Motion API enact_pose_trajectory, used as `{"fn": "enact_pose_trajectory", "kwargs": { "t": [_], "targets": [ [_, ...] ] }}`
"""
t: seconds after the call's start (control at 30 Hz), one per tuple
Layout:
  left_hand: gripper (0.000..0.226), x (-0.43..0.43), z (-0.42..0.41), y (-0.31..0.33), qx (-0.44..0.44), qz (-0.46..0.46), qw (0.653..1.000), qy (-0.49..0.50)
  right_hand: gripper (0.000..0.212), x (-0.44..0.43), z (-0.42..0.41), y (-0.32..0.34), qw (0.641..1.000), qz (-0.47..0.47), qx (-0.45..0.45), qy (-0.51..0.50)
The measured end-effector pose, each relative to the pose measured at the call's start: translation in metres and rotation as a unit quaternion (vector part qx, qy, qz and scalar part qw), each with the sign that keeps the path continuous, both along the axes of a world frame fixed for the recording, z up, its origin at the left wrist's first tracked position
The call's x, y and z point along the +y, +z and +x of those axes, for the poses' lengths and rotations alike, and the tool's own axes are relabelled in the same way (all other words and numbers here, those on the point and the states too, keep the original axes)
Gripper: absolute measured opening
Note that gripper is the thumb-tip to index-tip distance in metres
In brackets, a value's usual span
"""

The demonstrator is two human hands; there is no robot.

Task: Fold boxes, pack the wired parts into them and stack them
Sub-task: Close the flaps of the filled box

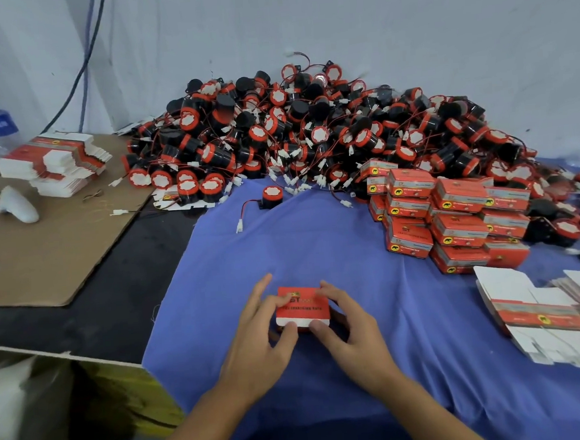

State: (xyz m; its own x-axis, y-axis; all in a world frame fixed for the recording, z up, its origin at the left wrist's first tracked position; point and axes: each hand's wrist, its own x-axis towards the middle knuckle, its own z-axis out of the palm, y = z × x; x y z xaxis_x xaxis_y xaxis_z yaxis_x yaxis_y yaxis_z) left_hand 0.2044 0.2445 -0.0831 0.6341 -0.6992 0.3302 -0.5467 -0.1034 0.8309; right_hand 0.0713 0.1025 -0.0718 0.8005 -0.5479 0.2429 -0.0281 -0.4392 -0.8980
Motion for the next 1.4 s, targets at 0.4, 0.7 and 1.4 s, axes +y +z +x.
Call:
{"fn": "enact_pose_trajectory", "kwargs": {
  "t": [0.4, 0.7, 1.4],
  "targets": [
    [0.027, 0.003, 0.000, 0.011, -0.029, -0.042, 0.999, -0.018, 0.032, 0.002, 0.004, 0.000, 0.995, -0.078, -0.020, -0.051],
    [0.028, 0.003, -0.005, 0.001, -0.056, -0.010, 0.998, 0.020, 0.036, 0.005, 0.000, 0.002, 0.998, -0.056, 0.021, -0.007],
    [0.059, 0.006, -0.026, 0.031, -0.244, 0.290, 0.925, 0.033, 0.078, 0.030, -0.006, 0.010, 0.904, -0.375, 0.203, -0.024]
  ]
}}
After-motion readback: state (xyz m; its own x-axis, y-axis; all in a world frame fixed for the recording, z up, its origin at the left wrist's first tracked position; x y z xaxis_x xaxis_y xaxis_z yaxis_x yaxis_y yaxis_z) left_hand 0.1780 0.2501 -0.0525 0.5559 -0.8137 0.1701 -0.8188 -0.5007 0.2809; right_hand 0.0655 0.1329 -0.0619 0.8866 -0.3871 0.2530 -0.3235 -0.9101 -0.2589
